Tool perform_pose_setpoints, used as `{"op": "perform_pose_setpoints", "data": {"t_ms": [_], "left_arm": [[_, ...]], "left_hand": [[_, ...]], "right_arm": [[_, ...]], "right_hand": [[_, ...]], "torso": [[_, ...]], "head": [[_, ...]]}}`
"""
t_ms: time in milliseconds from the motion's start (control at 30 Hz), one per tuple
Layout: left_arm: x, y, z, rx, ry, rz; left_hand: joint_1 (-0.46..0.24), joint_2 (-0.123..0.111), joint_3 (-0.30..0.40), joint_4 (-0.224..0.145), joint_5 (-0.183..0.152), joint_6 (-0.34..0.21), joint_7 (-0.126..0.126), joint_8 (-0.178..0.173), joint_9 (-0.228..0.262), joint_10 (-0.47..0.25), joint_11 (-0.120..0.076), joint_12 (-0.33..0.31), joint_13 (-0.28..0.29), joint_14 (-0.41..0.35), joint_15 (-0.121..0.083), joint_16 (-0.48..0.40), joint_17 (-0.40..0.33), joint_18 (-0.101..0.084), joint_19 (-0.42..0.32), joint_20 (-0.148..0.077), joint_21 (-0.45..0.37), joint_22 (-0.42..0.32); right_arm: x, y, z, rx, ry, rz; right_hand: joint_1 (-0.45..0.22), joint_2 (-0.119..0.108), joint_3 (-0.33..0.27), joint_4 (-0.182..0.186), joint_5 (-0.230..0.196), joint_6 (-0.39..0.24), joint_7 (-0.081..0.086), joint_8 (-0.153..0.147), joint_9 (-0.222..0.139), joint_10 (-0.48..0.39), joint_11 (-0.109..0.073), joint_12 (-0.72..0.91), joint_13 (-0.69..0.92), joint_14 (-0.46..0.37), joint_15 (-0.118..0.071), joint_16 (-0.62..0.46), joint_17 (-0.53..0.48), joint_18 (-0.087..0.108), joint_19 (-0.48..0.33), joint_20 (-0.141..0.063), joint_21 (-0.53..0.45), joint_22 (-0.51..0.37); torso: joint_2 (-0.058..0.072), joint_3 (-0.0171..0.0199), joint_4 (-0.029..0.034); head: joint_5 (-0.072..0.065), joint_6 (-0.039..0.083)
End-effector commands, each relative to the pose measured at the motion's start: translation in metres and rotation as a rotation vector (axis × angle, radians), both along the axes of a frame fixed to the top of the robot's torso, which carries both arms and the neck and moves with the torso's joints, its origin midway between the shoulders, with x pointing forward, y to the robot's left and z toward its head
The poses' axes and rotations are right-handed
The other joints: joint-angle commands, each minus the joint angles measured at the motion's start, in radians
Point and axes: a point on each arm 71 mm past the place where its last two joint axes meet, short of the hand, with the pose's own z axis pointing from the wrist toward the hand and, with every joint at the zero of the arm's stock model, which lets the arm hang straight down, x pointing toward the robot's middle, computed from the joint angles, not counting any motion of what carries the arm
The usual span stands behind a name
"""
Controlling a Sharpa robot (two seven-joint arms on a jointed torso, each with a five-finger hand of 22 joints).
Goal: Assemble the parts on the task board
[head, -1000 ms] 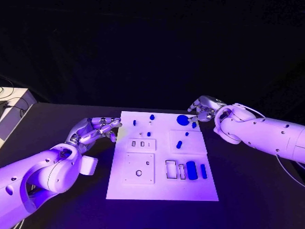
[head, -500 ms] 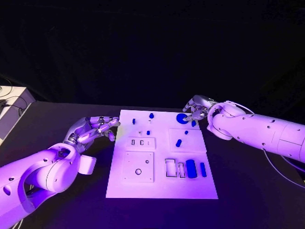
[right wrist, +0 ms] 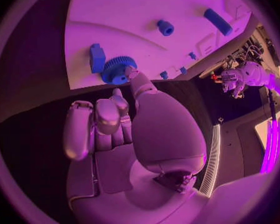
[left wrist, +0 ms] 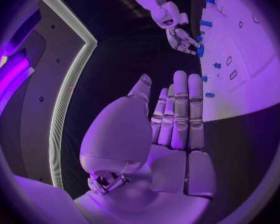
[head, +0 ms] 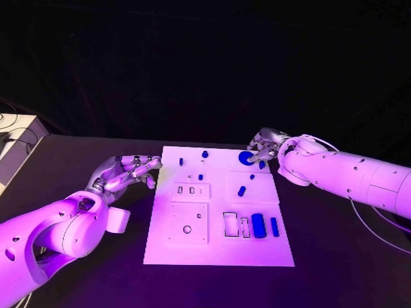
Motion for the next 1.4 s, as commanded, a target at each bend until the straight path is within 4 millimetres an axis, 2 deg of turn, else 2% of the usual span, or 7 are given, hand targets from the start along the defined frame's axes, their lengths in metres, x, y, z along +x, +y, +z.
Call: {"op": "perform_pose_setpoints", "data": {"t_ms": [33, 233, 433, 700, 867, 1200, 1400], "left_arm": [[-0.0007, -0.0020, 0.0011, -0.012, -0.004, -0.017], [-0.0007, -0.0019, 0.0011, -0.012, -0.004, -0.016], [-0.0006, -0.0023, 0.0010, -0.012, -0.003, -0.016], [-0.0005, -0.0025, 0.0009, -0.011, -0.003, -0.016], [-0.0005, -0.0027, 0.0007, -0.011, -0.001, -0.017], [-0.0005, -0.0018, 0.0006, -0.009, 0.000, -0.016], [-0.0005, -0.0019, 0.0005, -0.009, 0.001, -0.017]], "left_hand": [[-0.002, -0.001, 0.001, -0.007, -0.003, -0.001, -0.004, -0.001, -0.001, -0.009, -0.001, -0.002, 0.000, -0.007, 0.002, 0.004, -0.001, 0.014, -0.009, 0.000, 0.006, -0.001], [-0.002, -0.001, 0.001, -0.007, -0.003, -0.001, -0.004, -0.001, -0.001, -0.009, -0.001, -0.002, 0.000, -0.007, 0.002, 0.004, -0.001, 0.014, -0.009, 0.000, 0.006, -0.001], [-0.003, -0.001, 0.001, -0.007, -0.003, -0.001, -0.003, -0.001, -0.001, -0.011, 0.000, -0.001, 0.001, -0.008, 0.002, 0.005, -0.001, 0.014, -0.009, 0.000, 0.007, -0.003], [-0.003, -0.001, 0.001, -0.007, -0.003, -0.001, -0.003, -0.001, -0.001, -0.011, 0.000, -0.001, 0.001, -0.008, 0.002, 0.005, -0.001, 0.014, -0.009, 0.000, 0.007, -0.003], [-0.003, -0.001, 0.001, -0.007, -0.003, -0.001, -0.003, -0.001, -0.001, -0.011, 0.000, -0.001, 0.001, -0.008, 0.002, 0.005, -0.001, 0.014, -0.009, 0.000, 0.007, -0.003], [-0.003, 0.000, 0.002, -0.008, -0.003, -0.001, -0.003, -0.001, -0.001, -0.013, 0.000, -0.001, 0.001, -0.008, 0.002, 0.005, -0.002, 0.015, -0.010, 0.001, 0.010, -0.008], [-0.003, 0.000, 0.002, -0.008, -0.003, -0.001, -0.003, -0.001, -0.001, -0.013, 0.000, -0.001, 0.001, -0.008, 0.002, 0.005, -0.002, 0.015, -0.010, 0.001, 0.010, -0.008]], "right_arm": [[0.0003, -0.0026, -0.0038, -0.022, 0.046, -0.015], [0.0005, -0.0031, -0.0054, -0.029, 0.065, -0.016], [0.0010, -0.0016, -0.0069, -0.032, 0.081, -0.011], [0.0021, 0.0008, -0.0088, -0.025, 0.093, -0.007], [0.0021, 0.0021, -0.0095, -0.022, 0.100, -0.003], [0.0013, 0.0034, -0.0104, -0.022, 0.112, 0.009], [0.0011, 0.0050, -0.0104, -0.026, 0.113, 0.012]], "right_hand": [[-0.006, 0.004, -0.004, 0.001, 0.002, -0.007, 0.004, 0.001, 0.001, -0.002, 0.001, -0.007, -0.002, 0.003, 0.006, 0.001, 0.001, -0.015, 0.084, 0.007, 0.003, 0.156], [-0.007, 0.005, -0.005, 0.001, 0.003, -0.005, 0.003, 0.001, 0.001, -0.002, 0.000, -0.007, -0.002, 0.003, 0.006, 0.000, 0.000, -0.015, 0.084, 0.007, 0.004, 0.157], [-0.010, 0.009, -0.005, 0.001, 0.009, -0.002, 0.001, 0.001, 0.001, -0.002, -0.001, -0.007, -0.002, 0.003, 0.005, -0.002, 0.002, -0.016, 0.084, 0.006, 0.004, 0.161], [-0.024, 0.013, -0.009, 0.002, 0.071, 0.002, 0.000, 0.000, 0.000, -0.001, -0.002, -0.007, -0.002, 0.004, 0.004, -0.004, 0.004, -0.017, 0.084, 0.005, 0.003, 0.163], [-0.037, 0.010, -0.013, 0.003, 0.085, 0.000, 0.000, 0.000, 0.000, -0.002, -0.002, -0.008, -0.002, 0.004, 0.004, -0.004, 0.006, -0.018, 0.085, 0.005, 0.005, 0.165], [-0.078, -0.013, -0.023, 0.021, 0.124, -0.010, 0.001, 0.000, 0.000, -0.007, 0.000, -0.013, -0.005, 0.005, 0.005, 0.001, 0.017, -0.019, 0.085, 0.006, 0.009, 0.170], [-0.091, -0.016, -0.021, 0.029, 0.148, -0.010, 0.000, 0.001, 0.001, -0.007, 0.000, -0.013, -0.005, 0.005, 0.005, 0.002, 0.020, -0.019, 0.085, 0.006, 0.010, 0.172]], "torso": [[-0.001, -0.0004, 0.0006], [0.000, 0.0007, -0.0013], [0.000, 0.0003, -0.0012], [0.000, -0.0002, -0.0006], [0.000, -0.0009, 0.0003], [0.001, -0.0005, -0.0010], [0.000, -0.0006, -0.0008]], "head": [[0.002, -0.002], [0.004, -0.003], [0.003, -0.003], [0.004, -0.004], [0.004, -0.008], [0.006, -0.009], [0.005, -0.009]]}}
